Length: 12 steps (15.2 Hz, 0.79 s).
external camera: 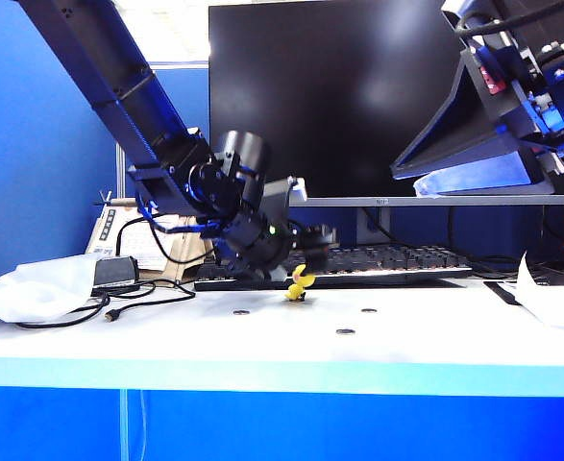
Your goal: Pick up the doll and place it on the similarly colored coin.
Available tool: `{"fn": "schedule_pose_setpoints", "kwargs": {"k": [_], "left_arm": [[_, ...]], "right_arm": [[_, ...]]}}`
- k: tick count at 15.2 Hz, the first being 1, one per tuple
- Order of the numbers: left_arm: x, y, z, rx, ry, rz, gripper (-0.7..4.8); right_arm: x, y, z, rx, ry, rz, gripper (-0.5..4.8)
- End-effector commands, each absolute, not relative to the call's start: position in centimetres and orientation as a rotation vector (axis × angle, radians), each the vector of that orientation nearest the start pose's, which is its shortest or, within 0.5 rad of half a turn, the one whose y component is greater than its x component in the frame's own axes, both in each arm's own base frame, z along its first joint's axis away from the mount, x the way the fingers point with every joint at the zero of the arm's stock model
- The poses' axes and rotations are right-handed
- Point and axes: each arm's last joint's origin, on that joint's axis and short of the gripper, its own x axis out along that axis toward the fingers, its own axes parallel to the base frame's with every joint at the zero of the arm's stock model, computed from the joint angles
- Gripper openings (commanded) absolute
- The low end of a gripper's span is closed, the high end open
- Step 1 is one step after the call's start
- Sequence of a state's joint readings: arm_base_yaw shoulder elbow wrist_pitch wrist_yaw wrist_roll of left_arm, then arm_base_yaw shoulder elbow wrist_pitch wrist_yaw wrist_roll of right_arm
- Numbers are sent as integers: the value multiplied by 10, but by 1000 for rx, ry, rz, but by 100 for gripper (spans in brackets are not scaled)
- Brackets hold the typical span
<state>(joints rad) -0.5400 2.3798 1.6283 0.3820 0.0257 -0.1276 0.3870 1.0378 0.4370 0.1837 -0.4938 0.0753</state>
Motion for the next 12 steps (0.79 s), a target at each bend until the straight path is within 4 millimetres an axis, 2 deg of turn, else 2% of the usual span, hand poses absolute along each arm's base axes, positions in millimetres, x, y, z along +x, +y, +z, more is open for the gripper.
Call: {"fn": "schedule_pose_setpoints", "kwargs": {"k": [1, 7, 10, 12], "left_arm": [[447, -269, 144, -13, 342, -546, 344], [444, -268, 157, 6, 347, -548, 346], [441, -265, 172, 11, 362, -547, 346], [436, -262, 192, 7, 358, -547, 338]], "right_arm": [[187, 91, 207, 95, 443, 860, 213], [187, 91, 207, 95, 444, 860, 213], [187, 91, 207, 95, 444, 860, 213], [187, 92, 208, 95, 433, 861, 213]]}}
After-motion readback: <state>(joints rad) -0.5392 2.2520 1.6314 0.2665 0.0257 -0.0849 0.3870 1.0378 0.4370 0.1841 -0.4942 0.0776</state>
